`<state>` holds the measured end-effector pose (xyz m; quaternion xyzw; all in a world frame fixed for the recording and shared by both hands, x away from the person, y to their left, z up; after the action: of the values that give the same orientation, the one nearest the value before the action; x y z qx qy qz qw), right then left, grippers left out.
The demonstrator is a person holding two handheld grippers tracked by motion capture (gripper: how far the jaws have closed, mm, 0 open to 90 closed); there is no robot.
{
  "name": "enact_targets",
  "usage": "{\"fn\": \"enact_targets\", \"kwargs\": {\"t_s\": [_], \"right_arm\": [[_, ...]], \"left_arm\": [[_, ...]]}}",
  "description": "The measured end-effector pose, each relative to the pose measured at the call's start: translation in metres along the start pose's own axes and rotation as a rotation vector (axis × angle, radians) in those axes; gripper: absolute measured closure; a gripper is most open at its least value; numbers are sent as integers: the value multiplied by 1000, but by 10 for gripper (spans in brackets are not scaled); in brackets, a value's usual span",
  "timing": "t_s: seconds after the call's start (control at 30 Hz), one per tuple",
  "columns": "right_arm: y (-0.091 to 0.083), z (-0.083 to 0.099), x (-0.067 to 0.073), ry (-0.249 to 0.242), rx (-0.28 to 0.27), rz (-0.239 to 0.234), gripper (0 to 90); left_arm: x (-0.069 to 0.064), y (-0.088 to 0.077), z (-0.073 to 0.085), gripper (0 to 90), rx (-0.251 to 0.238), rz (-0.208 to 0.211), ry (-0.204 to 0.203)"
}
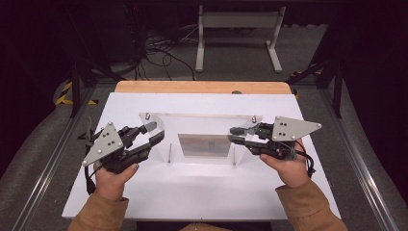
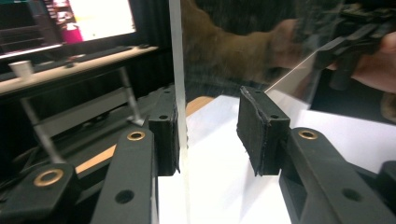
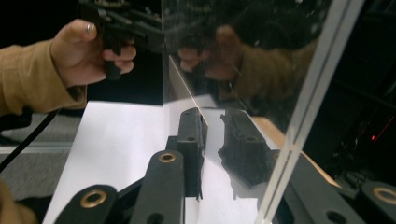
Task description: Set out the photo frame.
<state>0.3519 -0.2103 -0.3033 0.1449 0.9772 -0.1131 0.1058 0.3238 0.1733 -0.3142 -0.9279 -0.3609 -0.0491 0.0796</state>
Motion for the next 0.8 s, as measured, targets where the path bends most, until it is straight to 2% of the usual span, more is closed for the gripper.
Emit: {"fn": "enact_targets", "kwargs": {"t_s": [0.07,0.23,0.33,0.5,0.6,0.8], "right_arm": [[1,5,-2,-12,-24,42,670],[3,12,-10,22,-36,80,640],[6,16,-14,16,-27,122,587],[7,23,-25,28,-34,155,571],[8,28,-29,36,-19,179,530],[8,37,-35,63,-15,205,506]], "left_arm": [[4,1,4,534,11,0,-25],[13,5,13,465,32,-3,-83],[15,7,17,439,48,-11,-88],[18,5,24,415,73,-39,-104],[21,4,29,412,82,-47,-115],[25,4,36,406,104,-56,-132]]}}
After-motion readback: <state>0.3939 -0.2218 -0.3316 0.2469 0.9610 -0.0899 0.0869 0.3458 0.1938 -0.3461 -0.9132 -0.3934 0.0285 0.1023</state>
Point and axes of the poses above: each handheld gripper's, and its own axes: y roughly forward along the jaws, z roughly out of its underside, x roughly to its left, the point moved 1 cm from there along y, roughly forward along the jaws, and after that the axes turned 3 degrees about -z, right-handed, at the moved point
